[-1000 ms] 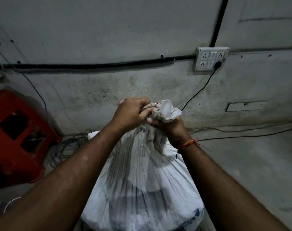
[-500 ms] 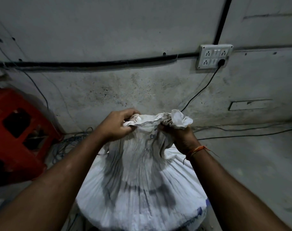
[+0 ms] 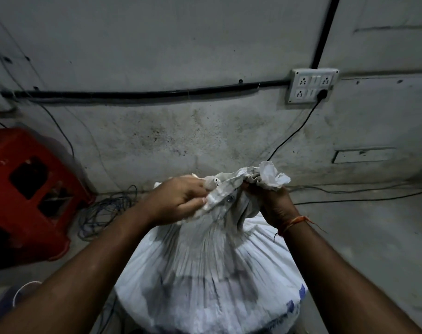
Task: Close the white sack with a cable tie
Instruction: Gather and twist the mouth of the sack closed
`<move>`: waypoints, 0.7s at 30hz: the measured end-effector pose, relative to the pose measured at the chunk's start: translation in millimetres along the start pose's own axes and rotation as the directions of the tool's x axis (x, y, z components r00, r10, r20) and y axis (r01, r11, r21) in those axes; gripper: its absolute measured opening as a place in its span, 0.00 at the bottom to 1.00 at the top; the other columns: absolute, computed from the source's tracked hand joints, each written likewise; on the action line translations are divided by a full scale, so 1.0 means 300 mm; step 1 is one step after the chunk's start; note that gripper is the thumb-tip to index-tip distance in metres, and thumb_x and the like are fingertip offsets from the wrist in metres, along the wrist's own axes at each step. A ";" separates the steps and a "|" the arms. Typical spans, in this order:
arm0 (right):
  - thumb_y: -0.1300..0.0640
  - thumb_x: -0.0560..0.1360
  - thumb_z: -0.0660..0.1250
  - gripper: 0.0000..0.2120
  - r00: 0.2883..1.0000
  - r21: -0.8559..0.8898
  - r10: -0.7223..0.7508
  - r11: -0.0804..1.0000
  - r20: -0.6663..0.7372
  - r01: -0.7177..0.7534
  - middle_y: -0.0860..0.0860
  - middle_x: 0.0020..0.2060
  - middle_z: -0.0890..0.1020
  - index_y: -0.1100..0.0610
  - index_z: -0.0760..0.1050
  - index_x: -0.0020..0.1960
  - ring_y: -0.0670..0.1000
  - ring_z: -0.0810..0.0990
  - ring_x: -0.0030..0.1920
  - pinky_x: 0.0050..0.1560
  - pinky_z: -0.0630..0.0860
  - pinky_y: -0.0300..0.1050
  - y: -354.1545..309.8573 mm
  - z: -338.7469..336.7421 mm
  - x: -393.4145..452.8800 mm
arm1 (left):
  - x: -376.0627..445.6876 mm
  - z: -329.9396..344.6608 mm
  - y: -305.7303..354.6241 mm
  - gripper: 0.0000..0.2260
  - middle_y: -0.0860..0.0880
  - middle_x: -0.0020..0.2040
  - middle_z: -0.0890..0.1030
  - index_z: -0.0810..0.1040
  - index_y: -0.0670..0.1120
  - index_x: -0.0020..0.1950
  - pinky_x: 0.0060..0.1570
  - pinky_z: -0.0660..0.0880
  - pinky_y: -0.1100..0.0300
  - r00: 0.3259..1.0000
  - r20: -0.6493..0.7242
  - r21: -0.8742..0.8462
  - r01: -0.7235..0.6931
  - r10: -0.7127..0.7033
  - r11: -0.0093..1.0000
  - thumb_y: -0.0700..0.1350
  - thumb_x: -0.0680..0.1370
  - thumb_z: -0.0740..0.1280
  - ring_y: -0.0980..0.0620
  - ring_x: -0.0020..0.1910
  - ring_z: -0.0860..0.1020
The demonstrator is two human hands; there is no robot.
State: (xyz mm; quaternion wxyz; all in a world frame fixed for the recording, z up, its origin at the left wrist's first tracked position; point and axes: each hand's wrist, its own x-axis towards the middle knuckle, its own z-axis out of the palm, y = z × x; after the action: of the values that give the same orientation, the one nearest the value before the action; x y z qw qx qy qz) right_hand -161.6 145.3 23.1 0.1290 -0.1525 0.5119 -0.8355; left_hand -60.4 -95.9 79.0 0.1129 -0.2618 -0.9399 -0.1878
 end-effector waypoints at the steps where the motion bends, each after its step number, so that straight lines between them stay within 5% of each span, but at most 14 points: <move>1: 0.54 0.51 0.86 0.20 1.000 -0.004 0.002 1.000 -0.004 -0.002 0.51 0.41 0.87 0.54 0.86 0.41 0.51 0.84 0.45 0.54 0.81 0.51 0.005 0.002 -0.001 | 0.003 0.015 -0.005 0.16 0.46 0.49 0.81 0.79 0.43 0.42 0.52 0.75 0.46 0.999 0.050 0.022 -0.013 0.012 1.000 0.51 0.81 0.60 0.46 0.51 0.79; 4: 0.68 0.60 0.79 0.11 1.000 0.032 -0.013 0.999 -0.008 0.014 0.49 0.39 0.87 0.54 0.86 0.39 0.49 0.84 0.43 0.52 0.79 0.49 0.000 0.023 -0.012 | 0.011 0.030 -0.012 0.18 0.41 0.52 0.79 0.81 0.38 0.43 0.57 0.73 0.46 0.993 0.072 -0.108 0.100 -0.092 0.989 0.50 0.78 0.58 0.45 0.54 0.77; 8: 0.61 0.55 0.83 0.13 0.999 0.036 -0.031 0.999 -0.012 0.032 0.47 0.38 0.87 0.52 0.87 0.38 0.46 0.85 0.41 0.46 0.81 0.42 -0.009 0.022 -0.017 | 0.015 0.008 0.015 0.23 0.44 0.53 0.84 0.83 0.42 0.51 0.57 0.76 0.50 0.939 -0.055 -0.358 0.300 -0.341 0.884 0.59 0.75 0.60 0.51 0.53 0.80; 11: 0.49 0.51 0.87 0.21 0.997 0.016 -0.072 0.997 -0.033 0.073 0.48 0.41 0.87 0.52 0.87 0.41 0.48 0.84 0.44 0.49 0.82 0.44 -0.008 0.026 -0.012 | 0.005 0.037 0.080 0.42 0.50 0.72 0.74 0.73 0.50 0.72 0.70 0.70 0.54 0.927 0.000 -0.005 0.376 -0.376 0.927 0.78 0.68 0.62 0.52 0.70 0.73; 13: 0.48 0.52 0.86 0.21 0.996 0.003 -0.086 0.996 -0.026 0.086 0.48 0.42 0.88 0.52 0.87 0.42 0.48 0.85 0.45 0.51 0.81 0.46 -0.008 0.034 -0.005 | 0.007 0.090 0.144 0.51 0.48 0.78 0.66 0.65 0.49 0.77 0.74 0.66 0.47 0.892 -0.059 0.265 0.448 -0.449 0.854 0.80 0.63 0.62 0.47 0.76 0.66; 15: 0.53 0.57 0.85 0.17 0.994 -0.041 -0.105 0.994 -0.008 0.105 0.49 0.44 0.88 0.53 0.87 0.44 0.50 0.85 0.48 0.55 0.79 0.52 -0.005 0.050 -0.004 | 0.019 0.151 0.195 0.48 0.46 0.76 0.69 0.69 0.46 0.73 0.71 0.68 0.41 0.817 -0.166 0.353 0.572 -0.552 0.741 0.77 0.62 0.62 0.43 0.74 0.68; 17: 0.55 0.58 0.82 0.17 0.992 -0.085 -0.126 0.989 -0.016 0.124 0.52 0.46 0.87 0.56 0.85 0.46 0.54 0.84 0.50 0.57 0.79 0.54 -0.005 0.057 -0.003 | 0.042 0.188 0.206 0.34 0.45 0.68 0.76 0.77 0.46 0.63 0.60 0.73 0.43 0.770 -0.299 0.315 0.637 -0.563 0.704 0.66 0.65 0.62 0.42 0.66 0.75; 19: 0.56 0.60 0.80 0.16 0.989 -0.120 -0.145 0.983 -0.023 0.141 0.54 0.46 0.87 0.56 0.84 0.47 0.55 0.83 0.50 0.58 0.80 0.55 -0.011 0.045 0.000 | 0.049 0.166 0.163 0.20 0.45 0.55 0.83 0.81 0.45 0.50 0.50 0.75 0.48 0.787 -0.368 0.179 0.583 -0.496 0.792 0.56 0.67 0.59 0.42 0.55 0.80; 21: 0.62 0.62 0.79 0.14 0.990 -0.134 -0.141 0.981 -0.018 0.137 0.54 0.46 0.86 0.57 0.83 0.48 0.55 0.83 0.50 0.58 0.79 0.56 -0.018 0.017 0.000 | 0.043 0.090 0.096 0.16 0.46 0.39 0.83 0.79 0.42 0.36 0.41 0.73 0.53 0.843 -0.212 -0.129 0.478 -0.495 0.869 0.52 0.69 0.58 0.50 0.40 0.80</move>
State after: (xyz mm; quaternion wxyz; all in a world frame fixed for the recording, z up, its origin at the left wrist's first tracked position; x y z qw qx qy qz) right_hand -160.0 143.5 30.0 0.0528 -0.1845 0.5558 -0.8089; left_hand -58.9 -56.2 67.0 0.1642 0.0057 -0.9477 -0.2737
